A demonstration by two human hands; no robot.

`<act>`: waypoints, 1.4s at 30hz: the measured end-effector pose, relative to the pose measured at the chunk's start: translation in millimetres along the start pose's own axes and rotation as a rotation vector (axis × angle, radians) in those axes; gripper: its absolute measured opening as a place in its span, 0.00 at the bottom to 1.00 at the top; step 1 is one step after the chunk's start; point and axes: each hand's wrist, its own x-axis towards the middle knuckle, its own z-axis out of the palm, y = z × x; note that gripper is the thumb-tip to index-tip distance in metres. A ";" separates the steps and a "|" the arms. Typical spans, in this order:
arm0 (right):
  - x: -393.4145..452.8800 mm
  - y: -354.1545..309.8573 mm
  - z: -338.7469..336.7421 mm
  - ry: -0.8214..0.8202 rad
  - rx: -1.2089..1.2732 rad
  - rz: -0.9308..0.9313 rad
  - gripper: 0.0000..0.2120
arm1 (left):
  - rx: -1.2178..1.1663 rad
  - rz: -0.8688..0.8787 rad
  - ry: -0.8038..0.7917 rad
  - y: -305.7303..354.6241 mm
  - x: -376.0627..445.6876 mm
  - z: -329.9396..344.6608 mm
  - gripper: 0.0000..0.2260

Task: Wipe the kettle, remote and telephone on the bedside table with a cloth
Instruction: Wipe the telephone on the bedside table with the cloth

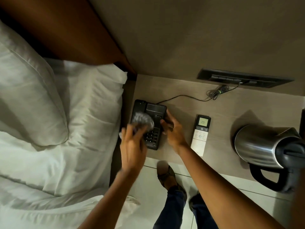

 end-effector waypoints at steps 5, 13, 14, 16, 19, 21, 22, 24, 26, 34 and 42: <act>0.4 -2.8 4.5 0.030 0.019 0.013 0.29 | 0.123 0.004 -0.003 21.8 114.1 -5.0 0.27; 4.6 -3.8 -0.6 0.003 -0.036 0.017 0.30 | 0.189 0.059 -0.172 -25.2 -27.7 22.5 0.29; 4.8 -3.8 -1.1 0.000 -0.020 0.027 0.30 | 0.150 0.058 -0.166 -24.4 -36.4 23.9 0.28; 6.4 -3.4 -2.4 -0.005 0.014 0.044 0.30 | 0.093 0.088 -0.101 -10.7 -23.9 24.6 0.26; 6.4 2.2 -7.4 -0.056 0.165 0.105 0.27 | 0.044 0.092 -0.036 24.3 39.4 32.2 0.25; 4.7 5.3 -11.7 -0.056 0.182 0.127 0.26 | 0.009 0.007 -0.099 41.2 71.7 41.1 0.24; 3.5 6.9 -13.7 -0.048 0.175 0.128 0.26 | 0.015 -0.011 -0.131 44.7 73.2 47.1 0.24; 1.4 6.3 -15.0 -0.041 0.125 0.111 0.25 | 0.038 -0.019 -0.179 39.0 48.1 53.7 0.24; 2.8 3.8 -16.3 -0.034 0.035 0.067 0.25 | 0.049 -0.049 -0.206 21.5 8.9 55.6 0.24; -10.6 -4.6 -15.1 -0.005 -0.084 0.116 0.24 | 0.094 -0.088 -0.353 -5.2 -57.9 35.0 0.19; -64.7 -10.2 -50.6 -0.077 0.073 0.184 0.23 | -1.053 -0.633 -0.121 79.5 -24.5 4.7 0.12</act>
